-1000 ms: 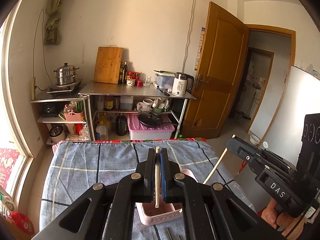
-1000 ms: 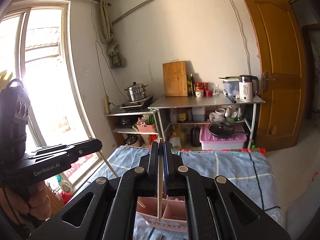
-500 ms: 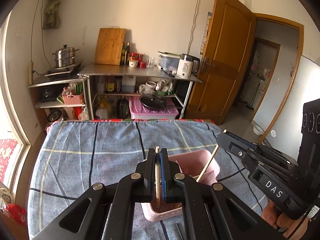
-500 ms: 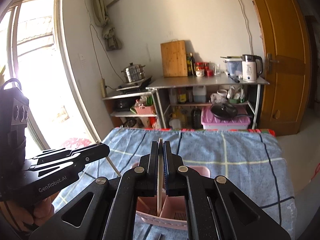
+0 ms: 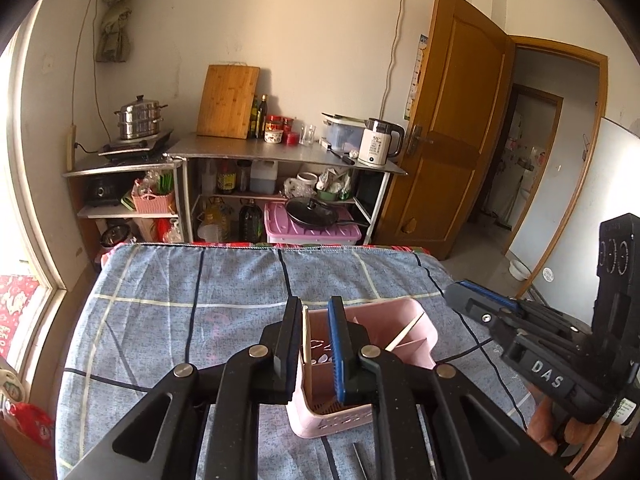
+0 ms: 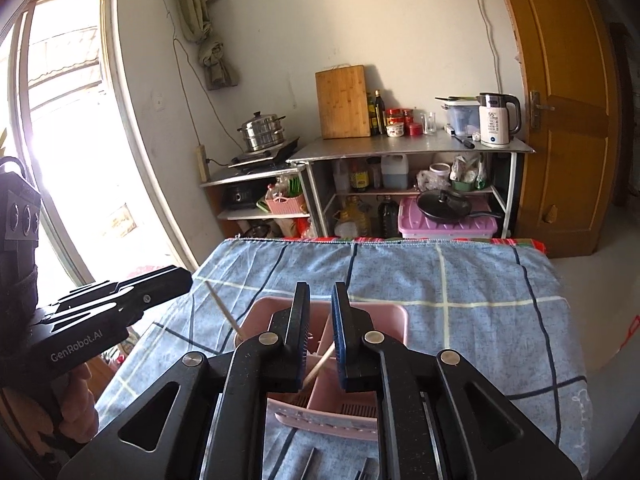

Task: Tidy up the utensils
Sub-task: 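Open both tools to drop the chopsticks into the pink basket, then move both tools back down to the remaining chopsticks on the table, then close the left tool on a silver chopstick while the right tool grasps another silver chopstick, then lift both silver chopsticks and carry them over the pink basket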

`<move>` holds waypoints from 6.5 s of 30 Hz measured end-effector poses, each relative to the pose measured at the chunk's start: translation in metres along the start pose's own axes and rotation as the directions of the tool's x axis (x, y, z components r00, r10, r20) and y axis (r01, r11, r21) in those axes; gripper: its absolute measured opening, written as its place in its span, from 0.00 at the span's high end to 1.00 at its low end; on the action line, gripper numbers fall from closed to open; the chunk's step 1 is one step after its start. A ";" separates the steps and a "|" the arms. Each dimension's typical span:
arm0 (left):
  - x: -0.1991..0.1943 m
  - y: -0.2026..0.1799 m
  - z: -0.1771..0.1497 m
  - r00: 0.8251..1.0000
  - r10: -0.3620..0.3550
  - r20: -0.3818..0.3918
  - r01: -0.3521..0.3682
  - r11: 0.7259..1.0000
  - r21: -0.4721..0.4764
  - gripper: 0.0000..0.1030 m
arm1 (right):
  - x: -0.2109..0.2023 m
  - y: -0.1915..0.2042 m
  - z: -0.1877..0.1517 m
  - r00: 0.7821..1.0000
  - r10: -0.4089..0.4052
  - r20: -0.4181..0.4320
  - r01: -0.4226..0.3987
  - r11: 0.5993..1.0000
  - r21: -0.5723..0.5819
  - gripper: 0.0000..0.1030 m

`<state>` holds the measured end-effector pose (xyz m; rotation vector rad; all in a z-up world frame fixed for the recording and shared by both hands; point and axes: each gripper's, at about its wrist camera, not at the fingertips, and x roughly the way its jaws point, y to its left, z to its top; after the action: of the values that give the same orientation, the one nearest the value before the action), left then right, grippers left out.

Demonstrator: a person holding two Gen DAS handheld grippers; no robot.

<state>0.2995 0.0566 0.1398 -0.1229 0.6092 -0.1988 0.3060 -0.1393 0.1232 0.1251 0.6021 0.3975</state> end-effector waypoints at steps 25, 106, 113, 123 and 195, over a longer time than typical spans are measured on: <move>-0.108 -0.041 -0.159 0.999 -0.038 0.029 0.039 0.999 -0.017 0.67 | -0.127 -0.010 -0.141 0.996 -0.066 -0.054 0.068 0.997 0.027 0.87; 0.027 -0.071 -0.243 0.950 0.124 -0.287 -0.088 0.987 0.136 0.71 | -0.039 -0.033 -0.229 0.922 -0.137 -0.361 0.149 0.989 0.007 0.88; 0.014 -0.045 -0.244 0.944 0.131 -0.304 -0.103 0.989 0.108 0.94 | -0.039 -0.038 -0.228 0.921 -0.127 -0.368 0.147 0.989 0.026 0.90; 0.025 -0.022 -0.229 0.933 0.031 -0.359 -0.032 0.999 0.002 0.92 | -0.023 -0.050 -0.213 0.903 -0.121 -0.412 0.170 0.982 0.083 0.90; -0.078 -0.035 0.005 0.998 -0.055 -0.005 0.055 0.995 0.085 0.97 | -0.093 0.015 -0.007 1.000 -0.002 0.013 0.003 1.000 -0.031 0.96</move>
<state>0.2348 0.0397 0.1927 -0.0575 0.5997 -0.2779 0.2277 -0.1625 0.1698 0.0971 0.5832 0.4032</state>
